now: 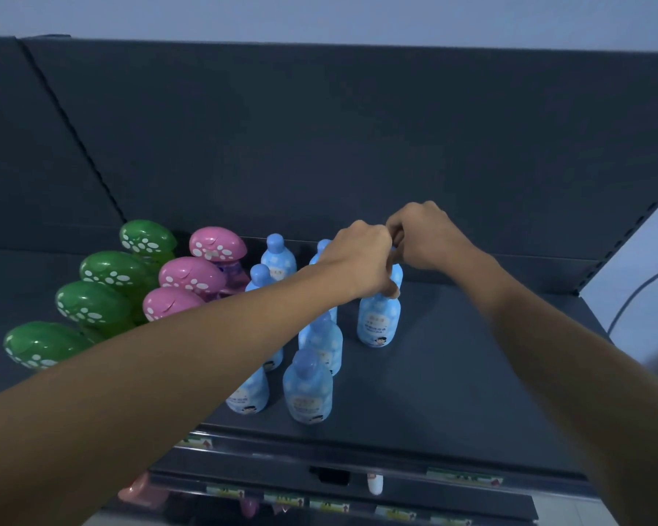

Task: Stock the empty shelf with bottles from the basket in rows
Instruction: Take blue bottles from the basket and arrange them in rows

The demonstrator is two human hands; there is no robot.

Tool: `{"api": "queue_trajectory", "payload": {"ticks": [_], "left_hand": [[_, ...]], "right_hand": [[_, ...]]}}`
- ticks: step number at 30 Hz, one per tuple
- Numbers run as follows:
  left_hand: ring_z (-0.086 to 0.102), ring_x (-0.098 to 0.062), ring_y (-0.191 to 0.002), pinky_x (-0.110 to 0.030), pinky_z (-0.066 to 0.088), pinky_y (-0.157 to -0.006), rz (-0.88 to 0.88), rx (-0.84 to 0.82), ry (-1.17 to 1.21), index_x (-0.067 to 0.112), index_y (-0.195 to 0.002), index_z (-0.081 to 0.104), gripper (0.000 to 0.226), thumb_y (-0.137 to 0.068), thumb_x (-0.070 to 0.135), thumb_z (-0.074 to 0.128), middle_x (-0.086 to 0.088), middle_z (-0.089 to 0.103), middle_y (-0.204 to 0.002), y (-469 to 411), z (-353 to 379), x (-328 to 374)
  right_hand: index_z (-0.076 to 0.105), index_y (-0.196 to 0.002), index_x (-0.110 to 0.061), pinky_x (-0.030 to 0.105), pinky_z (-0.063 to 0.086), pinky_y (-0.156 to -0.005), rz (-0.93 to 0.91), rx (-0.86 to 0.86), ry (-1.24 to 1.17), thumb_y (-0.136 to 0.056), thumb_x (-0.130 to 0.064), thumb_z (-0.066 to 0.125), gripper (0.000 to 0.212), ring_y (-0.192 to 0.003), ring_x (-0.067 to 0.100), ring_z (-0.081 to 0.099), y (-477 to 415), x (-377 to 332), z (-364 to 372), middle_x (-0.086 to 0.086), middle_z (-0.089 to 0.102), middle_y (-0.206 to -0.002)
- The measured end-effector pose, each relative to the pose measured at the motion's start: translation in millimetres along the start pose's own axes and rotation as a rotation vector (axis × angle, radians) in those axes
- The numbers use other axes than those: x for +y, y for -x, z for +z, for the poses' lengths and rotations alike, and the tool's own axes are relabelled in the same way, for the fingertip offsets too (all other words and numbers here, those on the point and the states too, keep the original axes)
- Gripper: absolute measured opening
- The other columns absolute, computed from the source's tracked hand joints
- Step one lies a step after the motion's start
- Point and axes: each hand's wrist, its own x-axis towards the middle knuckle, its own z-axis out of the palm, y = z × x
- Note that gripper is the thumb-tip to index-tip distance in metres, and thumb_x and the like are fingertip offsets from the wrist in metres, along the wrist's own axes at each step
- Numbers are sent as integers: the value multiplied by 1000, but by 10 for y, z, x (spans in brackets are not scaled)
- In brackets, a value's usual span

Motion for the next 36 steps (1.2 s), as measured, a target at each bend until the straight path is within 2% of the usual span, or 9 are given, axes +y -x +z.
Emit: {"api": "queue_trajectory", "payload": {"ticks": [4, 11, 18, 22, 25, 27, 30, 33, 36], "left_hand": [[66, -19, -84, -35, 58, -71, 12, 0, 4, 17, -94, 75, 35, -70, 38, 90, 2, 65, -84, -1, 12, -12], [62, -21, -91, -36, 56, -79, 3, 52, 43, 17, -92, 74, 36, -70, 43, 88, 1, 66, -88, 19, 110, -51], [62, -19, -92, -30, 47, -68, 18, 58, 61, 18, -93, 76, 35, -73, 44, 87, 3, 65, -88, 26, 151, -73], [52, -14, -74, -26, 37, -57, 25, 31, 91, 16, -94, 69, 40, -74, 46, 86, 7, 49, -75, 48, 105, -101], [58, -21, -75, -33, 48, -62, 11, 61, 75, 19, -82, 61, 36, -78, 49, 81, 1, 55, -79, 70, 8, -190], [63, -28, -85, -40, 55, -72, 12, 101, 41, 19, -86, 69, 31, -82, 49, 76, -3, 62, -87, 100, -104, -298], [63, -29, -90, -41, 57, -80, 3, 165, 26, 25, -81, 72, 19, -83, 43, 74, -3, 67, -93, 199, -330, -528], [66, -30, -92, -43, 58, -81, -17, 207, -1, 27, -82, 73, 13, -84, 39, 70, -1, 69, -93, 364, -557, -793], [65, -28, -88, -40, 59, -76, -43, 212, 5, 26, -86, 76, 13, -87, 35, 68, 0, 69, -91, 594, -728, -1057]], "right_hand": [[62, -62, -26, 24, 46, -66, -15, 0, 14, -74, -6, 79, 29, -75, 14, 64, -12, -4, 14, -10, 62, -70], [69, -70, -23, 32, 59, -76, 2, -4, -16, -74, -8, 80, 18, -78, 13, 68, -14, 19, 17, -8, 69, -74], [70, -71, -25, 31, 59, -76, 33, -4, -50, -71, -13, 83, 18, -80, 10, 68, -26, 29, 48, -11, 69, -75], [73, -80, -25, 22, 50, -70, 48, -15, -36, -69, -23, 88, 18, -84, 7, 66, -22, 21, 32, -13, 69, -81], [73, -87, -24, 23, 49, -74, 45, 14, 9, -71, -29, 88, 22, -88, 8, 66, -15, -30, 10, -11, 70, -87], [72, -89, -25, 28, 54, -80, 57, 43, 36, -72, -30, 86, 22, -90, 10, 66, 4, -101, -21, -11, 69, -88], [71, -90, -27, 34, 57, -83, 50, 76, 65, -73, -32, 82, 20, -89, 12, 66, 52, -282, -67, -14, 67, -85], [70, -92, -29, 37, 57, -84, 39, 85, 88, -76, -34, 79, 19, -90, 13, 66, 116, -552, -91, -15, 67, -86], [69, -100, -29, 38, 57, -84, 19, 76, 99, -79, -36, 77, 23, -92, 13, 65, 182, -884, -83, -14, 68, -89]]}}
